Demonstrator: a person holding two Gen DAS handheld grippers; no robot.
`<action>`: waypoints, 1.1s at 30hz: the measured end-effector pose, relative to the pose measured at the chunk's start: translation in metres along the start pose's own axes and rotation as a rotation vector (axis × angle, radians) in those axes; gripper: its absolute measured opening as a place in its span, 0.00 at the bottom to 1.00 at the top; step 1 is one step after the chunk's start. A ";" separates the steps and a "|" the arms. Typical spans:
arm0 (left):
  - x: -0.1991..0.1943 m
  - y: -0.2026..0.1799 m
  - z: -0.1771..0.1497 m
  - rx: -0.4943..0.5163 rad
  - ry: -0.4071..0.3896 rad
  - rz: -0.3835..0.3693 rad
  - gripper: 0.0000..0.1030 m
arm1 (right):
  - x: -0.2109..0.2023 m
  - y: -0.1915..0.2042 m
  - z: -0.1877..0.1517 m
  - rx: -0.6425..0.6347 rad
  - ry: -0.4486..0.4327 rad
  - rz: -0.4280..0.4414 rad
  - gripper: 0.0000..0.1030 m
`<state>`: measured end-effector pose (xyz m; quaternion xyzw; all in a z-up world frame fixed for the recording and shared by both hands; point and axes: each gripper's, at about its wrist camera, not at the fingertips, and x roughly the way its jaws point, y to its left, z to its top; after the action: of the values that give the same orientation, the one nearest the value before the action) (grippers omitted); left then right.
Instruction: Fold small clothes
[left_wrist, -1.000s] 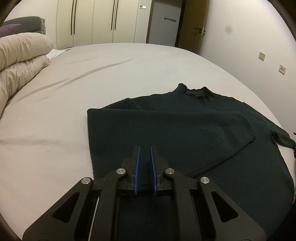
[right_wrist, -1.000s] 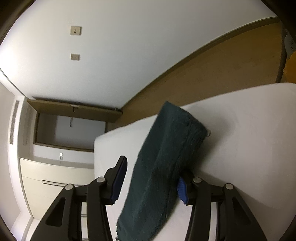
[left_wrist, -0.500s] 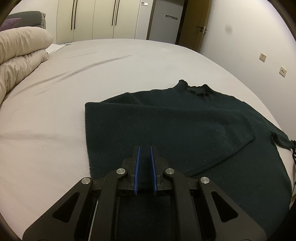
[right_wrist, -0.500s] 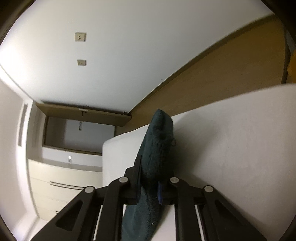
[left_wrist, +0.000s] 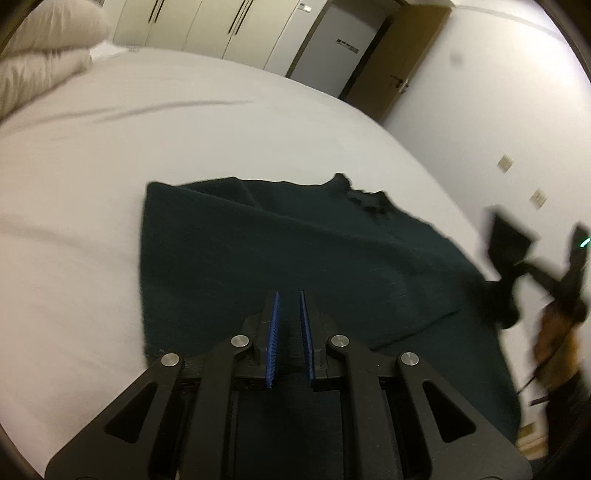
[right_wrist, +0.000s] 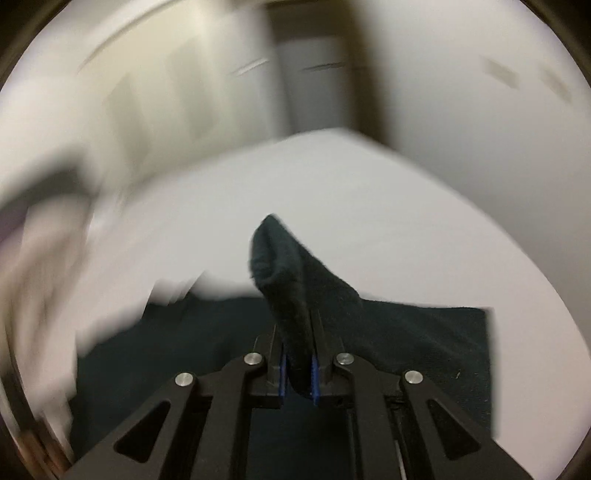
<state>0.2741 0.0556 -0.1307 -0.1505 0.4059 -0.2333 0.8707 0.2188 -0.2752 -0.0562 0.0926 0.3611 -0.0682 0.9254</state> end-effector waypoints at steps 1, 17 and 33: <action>-0.001 0.001 0.001 -0.025 0.004 -0.031 0.11 | 0.010 0.023 -0.006 -0.070 0.021 -0.009 0.09; 0.079 -0.102 0.058 -0.258 0.271 -0.313 0.89 | 0.006 0.136 -0.061 -0.405 -0.087 -0.110 0.09; 0.124 -0.112 0.058 -0.232 0.346 -0.265 0.07 | -0.040 0.105 -0.073 -0.209 -0.067 0.081 0.60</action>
<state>0.3576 -0.1004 -0.1229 -0.2591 0.5499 -0.3199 0.7268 0.1618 -0.1542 -0.0689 0.0079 0.3308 0.0041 0.9436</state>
